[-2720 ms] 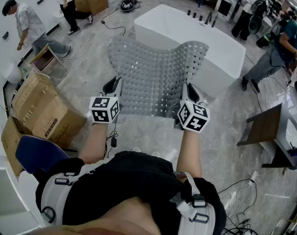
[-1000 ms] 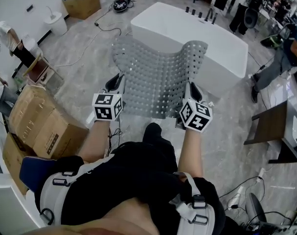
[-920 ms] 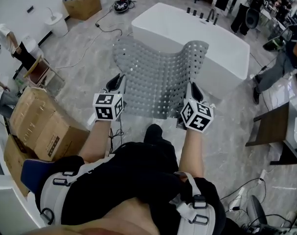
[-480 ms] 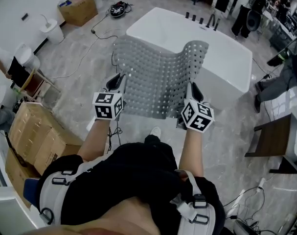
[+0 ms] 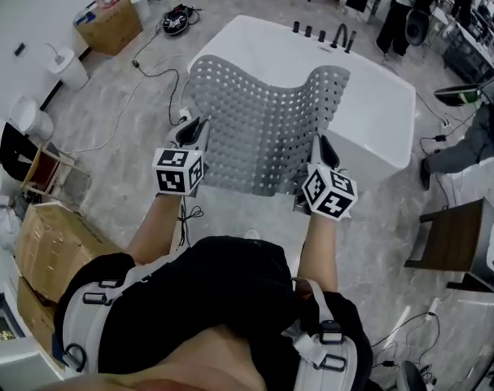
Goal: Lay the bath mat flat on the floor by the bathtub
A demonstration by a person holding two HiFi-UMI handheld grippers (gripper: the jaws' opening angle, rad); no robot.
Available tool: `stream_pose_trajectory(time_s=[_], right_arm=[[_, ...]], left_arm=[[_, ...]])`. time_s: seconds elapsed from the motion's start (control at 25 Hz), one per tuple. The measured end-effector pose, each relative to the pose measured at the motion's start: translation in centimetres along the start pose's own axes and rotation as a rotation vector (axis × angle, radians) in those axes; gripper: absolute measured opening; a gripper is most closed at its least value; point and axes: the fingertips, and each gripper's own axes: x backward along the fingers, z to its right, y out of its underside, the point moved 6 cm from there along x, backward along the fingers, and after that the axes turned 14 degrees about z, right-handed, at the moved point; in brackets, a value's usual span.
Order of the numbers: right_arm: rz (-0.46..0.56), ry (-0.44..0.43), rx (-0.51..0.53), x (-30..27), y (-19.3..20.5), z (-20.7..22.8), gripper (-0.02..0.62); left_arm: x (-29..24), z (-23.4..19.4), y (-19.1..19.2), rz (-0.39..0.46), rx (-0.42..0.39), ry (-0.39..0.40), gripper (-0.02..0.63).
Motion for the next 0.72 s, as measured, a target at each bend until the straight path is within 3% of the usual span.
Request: stream_pose_trajectory(time_s=[0.32,0.72], right_arm=[[-0.041,0.071,-0.015,-3.1,0.7,3.8,0.054],[-0.056,0.245,-0.050,-1.3,2.9,6.5,0.054]], left_arm=[[-6.7,1.2,2.0,-0.059,0.027,0.071,0.060],[-11.6,2.9,3.9,-0.107,0.009,0.249,0.061]])
